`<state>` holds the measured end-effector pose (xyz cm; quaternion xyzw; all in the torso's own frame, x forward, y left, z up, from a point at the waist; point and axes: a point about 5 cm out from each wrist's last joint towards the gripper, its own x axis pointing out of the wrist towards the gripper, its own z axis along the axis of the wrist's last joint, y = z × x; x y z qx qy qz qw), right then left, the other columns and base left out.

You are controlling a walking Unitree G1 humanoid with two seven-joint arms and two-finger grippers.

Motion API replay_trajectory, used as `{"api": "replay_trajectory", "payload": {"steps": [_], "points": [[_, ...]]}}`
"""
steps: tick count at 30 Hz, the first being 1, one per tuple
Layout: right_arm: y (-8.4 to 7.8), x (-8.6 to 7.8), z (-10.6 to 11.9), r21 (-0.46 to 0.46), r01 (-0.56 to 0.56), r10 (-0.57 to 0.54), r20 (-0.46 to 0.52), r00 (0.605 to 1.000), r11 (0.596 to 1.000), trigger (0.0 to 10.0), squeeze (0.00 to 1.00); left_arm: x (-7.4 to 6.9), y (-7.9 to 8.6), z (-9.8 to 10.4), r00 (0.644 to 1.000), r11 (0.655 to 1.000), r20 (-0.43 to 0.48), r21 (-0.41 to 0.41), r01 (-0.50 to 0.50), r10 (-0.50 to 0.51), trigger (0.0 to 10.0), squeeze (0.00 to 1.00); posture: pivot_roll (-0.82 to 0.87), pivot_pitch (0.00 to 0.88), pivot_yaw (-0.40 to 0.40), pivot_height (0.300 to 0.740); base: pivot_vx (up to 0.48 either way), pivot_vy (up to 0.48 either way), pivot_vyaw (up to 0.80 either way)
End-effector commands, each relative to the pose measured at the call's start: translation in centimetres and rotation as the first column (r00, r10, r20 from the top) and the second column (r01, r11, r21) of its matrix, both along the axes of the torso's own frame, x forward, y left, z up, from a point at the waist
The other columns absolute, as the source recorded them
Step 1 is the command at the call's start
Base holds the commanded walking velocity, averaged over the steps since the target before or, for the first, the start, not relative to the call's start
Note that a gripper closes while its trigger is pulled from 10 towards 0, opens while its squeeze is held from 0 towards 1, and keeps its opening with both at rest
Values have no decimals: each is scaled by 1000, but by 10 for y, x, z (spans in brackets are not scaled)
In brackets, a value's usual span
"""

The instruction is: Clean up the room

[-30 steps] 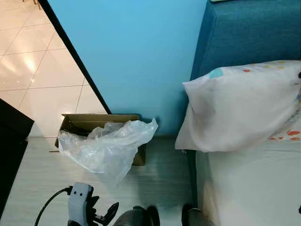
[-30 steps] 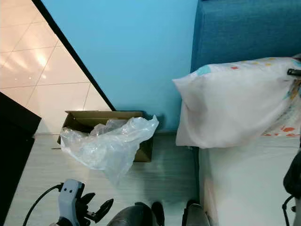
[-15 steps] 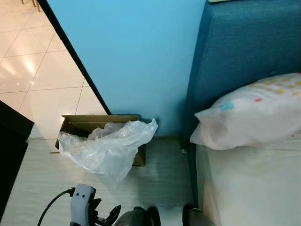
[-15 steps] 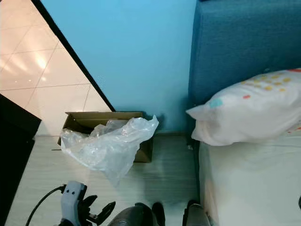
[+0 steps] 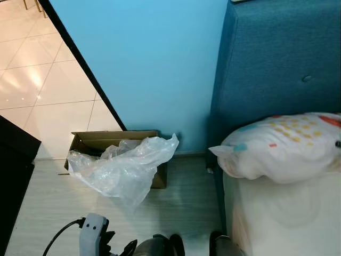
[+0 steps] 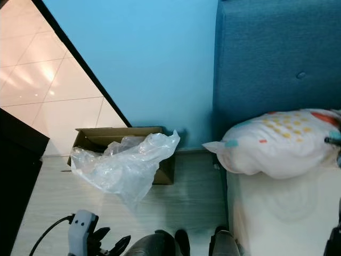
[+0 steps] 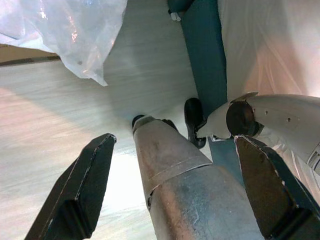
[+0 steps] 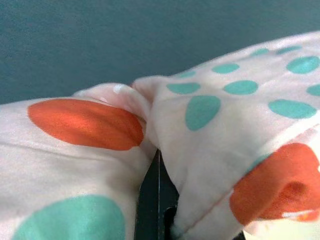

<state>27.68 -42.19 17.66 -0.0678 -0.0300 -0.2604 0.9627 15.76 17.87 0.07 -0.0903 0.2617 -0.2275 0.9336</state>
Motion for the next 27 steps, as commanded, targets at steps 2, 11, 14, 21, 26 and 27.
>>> {"api": "replay_trajectory", "payload": {"steps": [2, 11, 14, 21, 26, 27], "points": [[-4, -9, -13, 12, 37, -36, -54, 998, 999, 10000, 0, -7, 5, -3, 999, 1000, -37, 8, -3, 4, 10000, 0, 157, 363, 179, 724, 0, 0, 0], [-6, -15, -24, 16, 64, -62, -121, 991, 998, 10000, 0, -4, 2, -2, 999, 1000, -37, -1, 1, -1, 10000, 0, 145, 366, 183, 724, 0, 0, 0], [-14, -28, -43, 30, 171, -158, -261, 952, 985, 10000, 63, -4, 2, -2, 999, 1000, -38, -5, -5, 5, 10000, 0, 143, 368, 182, 724, 0, 0, 0], [-47, -74, -46, -42, 491, -478, -310, 822, 870, 10000, 1000, -4, 0, -2, 999, 1000, -43, -16, -7, 7, 10000, 0, 140, 364, 185, 724, 0, 0, 0], [-55, -85, -40, -82, 551, -549, -287, 785, 831, 10000, 1000, -1, -1, -2, 999, 1000, -41, -22, -9, 8, 10000, 0, 137, 358, 188, 724, 0, 0, 0], [-58, -88, -38, -90, 573, -573, -278, 771, 815, 10000, 1000, 0, -1, -1, 999, 1000, -39, -25, -11, 10, 10000, 0, 137, 358, 188, 724, 0, 0, 0]]}}
